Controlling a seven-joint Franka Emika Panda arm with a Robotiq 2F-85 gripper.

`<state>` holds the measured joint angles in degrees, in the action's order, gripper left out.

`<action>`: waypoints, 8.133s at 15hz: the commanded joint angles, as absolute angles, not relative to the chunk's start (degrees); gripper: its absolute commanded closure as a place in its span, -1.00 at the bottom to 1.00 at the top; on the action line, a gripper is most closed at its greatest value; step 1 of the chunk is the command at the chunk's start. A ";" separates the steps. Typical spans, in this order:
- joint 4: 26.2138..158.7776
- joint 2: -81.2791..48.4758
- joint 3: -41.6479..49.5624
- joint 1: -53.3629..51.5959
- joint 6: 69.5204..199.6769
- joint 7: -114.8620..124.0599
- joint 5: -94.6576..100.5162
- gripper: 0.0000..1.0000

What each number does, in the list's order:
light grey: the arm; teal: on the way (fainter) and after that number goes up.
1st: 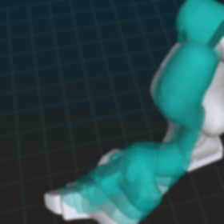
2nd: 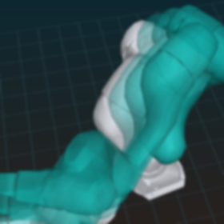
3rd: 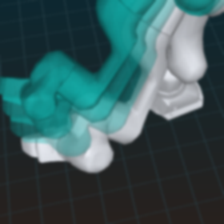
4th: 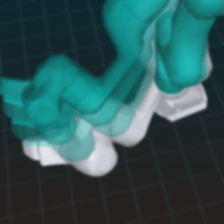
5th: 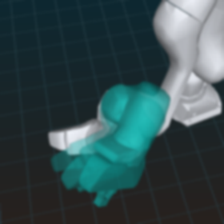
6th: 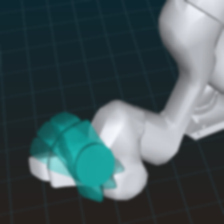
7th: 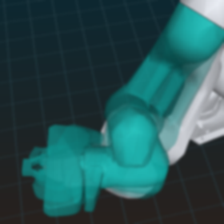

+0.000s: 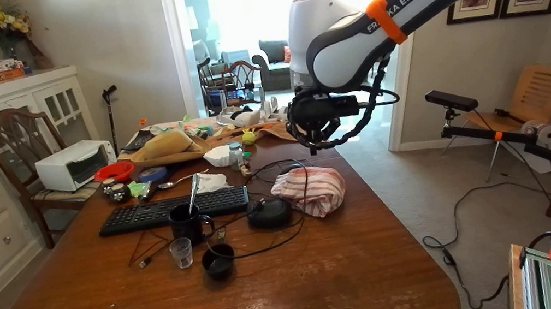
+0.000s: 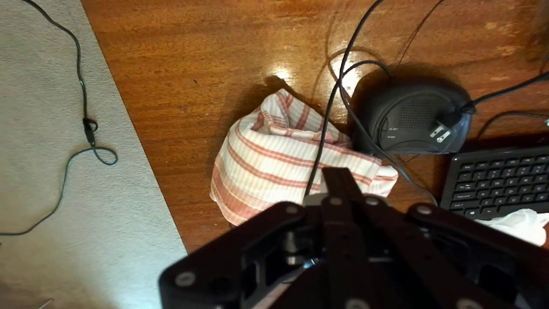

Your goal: Press the button on the black object

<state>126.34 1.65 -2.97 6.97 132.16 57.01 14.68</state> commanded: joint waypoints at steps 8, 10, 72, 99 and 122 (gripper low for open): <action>120.24 -8.71 1.00 4.92 136.64 50.97 3.41 1.00; 118.20 -11.75 1.39 4.90 138.32 48.30 -0.13 1.00; 108.02 -33.07 3.66 4.04 150.89 31.06 -17.85 1.00; 109.63 -32.85 4.95 2.03 151.93 28.72 -17.31 1.00; 133.02 0.09 6.06 -2.59 147.37 19.04 1.51 -1.00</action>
